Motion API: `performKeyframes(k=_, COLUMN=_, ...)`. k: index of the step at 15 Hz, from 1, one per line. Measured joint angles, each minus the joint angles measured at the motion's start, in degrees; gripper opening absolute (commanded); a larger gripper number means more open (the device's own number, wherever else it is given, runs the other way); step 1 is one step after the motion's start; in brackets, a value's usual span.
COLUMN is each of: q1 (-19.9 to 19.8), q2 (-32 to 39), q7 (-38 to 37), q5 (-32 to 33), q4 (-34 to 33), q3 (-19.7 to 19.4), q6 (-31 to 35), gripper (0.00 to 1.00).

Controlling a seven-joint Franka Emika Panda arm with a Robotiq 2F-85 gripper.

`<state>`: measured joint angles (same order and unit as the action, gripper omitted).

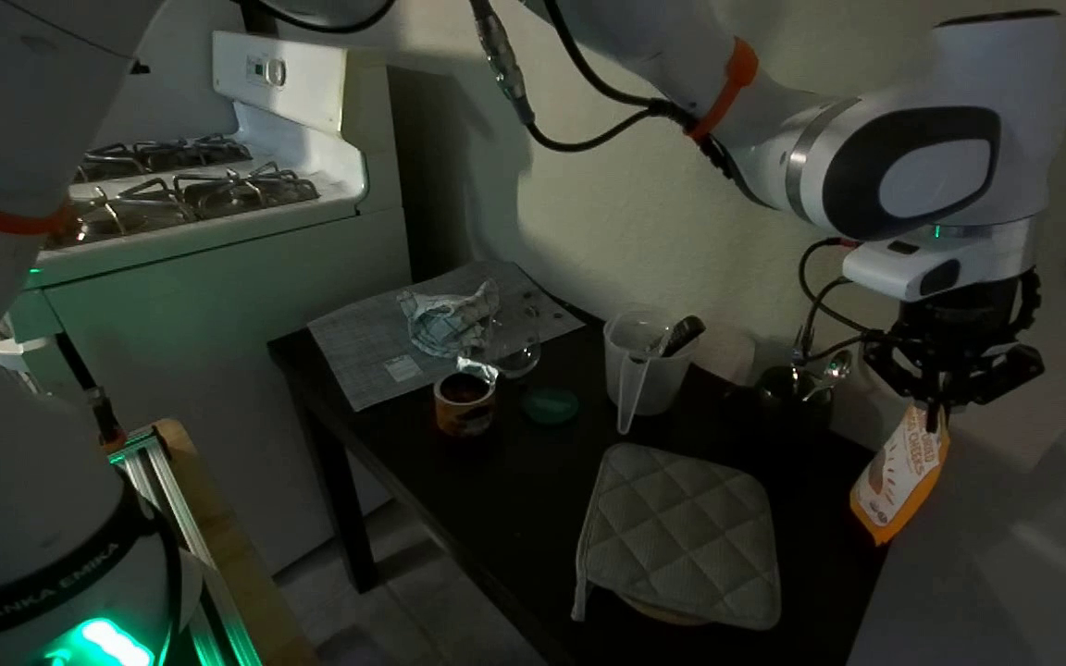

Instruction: Move the orange packet to the right

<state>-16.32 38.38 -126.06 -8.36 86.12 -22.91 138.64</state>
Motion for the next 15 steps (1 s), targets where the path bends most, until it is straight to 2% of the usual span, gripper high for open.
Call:
performKeyframes(k=2, q1=0.6, q2=0.4, q7=-0.8, q5=0.9, q4=-0.5, q3=-0.4, q6=-1.1, gripper=0.01)
performKeyframes(k=3, q1=0.9, q2=0.4, q7=-1.1, q5=1.4, q4=-0.6, q3=-0.5, q6=-1.6, gripper=0.28)
performKeyframes(k=4, q1=1.1, q2=0.4, q7=-1.5, q5=1.9, q4=-0.7, q3=-0.6, q6=-2.0, gripper=0.3)
performKeyframes(k=6, q1=1.4, q2=0.4, q7=-2.3, q5=2.8, q4=-0.9, q3=-0.7, q6=-3.3, gripper=0.42)
performKeyframes(k=13, q1=1.7, q2=-0.6, q7=-3.3, q5=3.9, q4=-1.6, q3=-0.7, q6=-5.2, gripper=0.95)
performKeyframes(k=14, q1=1.9, q2=-1.6, q7=-3.2, q5=3.8, q4=-1.4, q3=-0.7, q6=-5.2, gripper=1.0)
performKeyframes(k=15, q1=2.1, q2=-3.2, q7=-2.5, q5=3.6, q4=-0.8, q3=-0.6, q6=-4.9, gripper=1.0)
